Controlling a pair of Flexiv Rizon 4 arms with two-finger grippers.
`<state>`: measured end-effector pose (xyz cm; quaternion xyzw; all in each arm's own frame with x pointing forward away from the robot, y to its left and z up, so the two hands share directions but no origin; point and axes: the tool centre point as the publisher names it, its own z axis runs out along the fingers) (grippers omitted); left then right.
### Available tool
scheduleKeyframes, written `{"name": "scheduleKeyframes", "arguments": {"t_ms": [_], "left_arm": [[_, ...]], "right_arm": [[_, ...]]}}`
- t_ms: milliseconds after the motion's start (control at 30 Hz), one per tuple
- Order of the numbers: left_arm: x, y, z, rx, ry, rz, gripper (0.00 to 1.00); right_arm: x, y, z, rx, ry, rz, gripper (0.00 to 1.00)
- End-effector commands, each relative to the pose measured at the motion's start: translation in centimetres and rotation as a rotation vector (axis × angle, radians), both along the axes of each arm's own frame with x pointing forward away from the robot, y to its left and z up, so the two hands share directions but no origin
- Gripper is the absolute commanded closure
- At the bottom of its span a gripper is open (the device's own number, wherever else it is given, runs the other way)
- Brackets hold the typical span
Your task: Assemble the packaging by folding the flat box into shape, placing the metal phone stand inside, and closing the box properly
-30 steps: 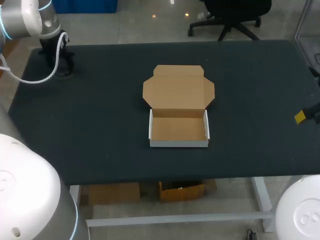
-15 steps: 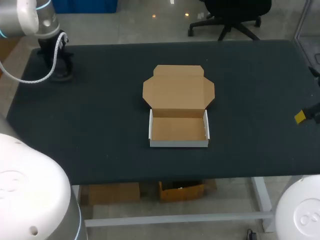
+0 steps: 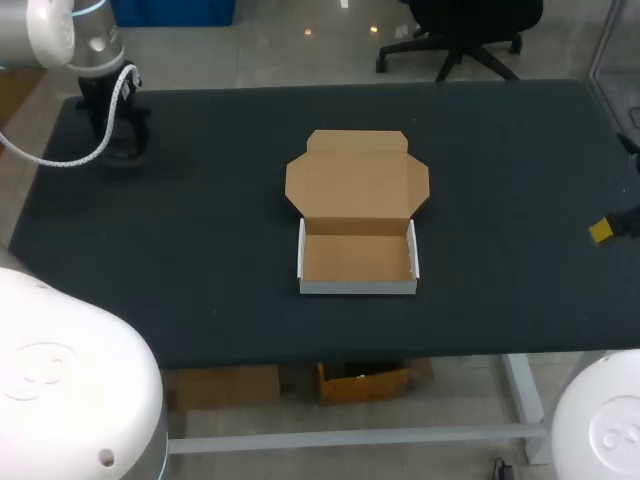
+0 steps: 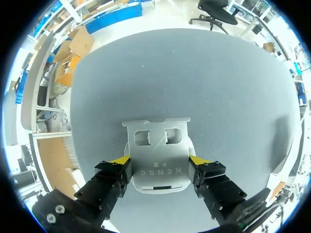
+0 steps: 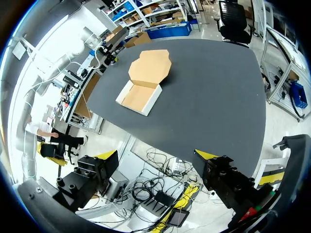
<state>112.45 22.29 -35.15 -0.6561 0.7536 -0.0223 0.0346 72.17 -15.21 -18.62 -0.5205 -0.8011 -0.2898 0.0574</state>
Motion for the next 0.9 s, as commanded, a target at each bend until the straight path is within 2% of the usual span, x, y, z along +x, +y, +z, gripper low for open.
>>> {"name": "scheduleKeyframes", "arguments": {"t_ms": [33, 300, 367, 567, 767, 900], "left_arm": [[-2.1, -0.5, 1.3, 0.0, -0.073, -0.008, 1.0], [-3.5, -1.2, 1.8, 0.006, -0.072, -0.038, 1.0], [-3.8, -1.3, 1.9, 0.008, -0.072, -0.042, 1.0], [-5.0, -1.8, 2.6, 0.011, -0.069, -0.059, 1.0], [-7.3, -2.4, 4.7, 0.036, -0.078, -0.106, 1.0], [-8.4, -3.0, 5.1, 0.047, -0.074, -0.128, 1.0]], "right_arm": [[-1.8, 0.2, 0.4, 0.006, -0.096, 0.007, 0.0], [-2.7, 0.1, 0.6, 0.043, -0.262, 0.064, 0.0], [-3.0, -0.1, 0.6, 0.047, -0.284, 0.069, 0.0], [-3.2, -0.3, 0.6, 0.043, -0.267, 0.073, 0.0], [-3.2, -0.3, 0.6, 0.043, -0.267, 0.073, 0.0], [-3.2, -0.3, 0.6, 0.043, -0.267, 0.073, 0.0]]}}
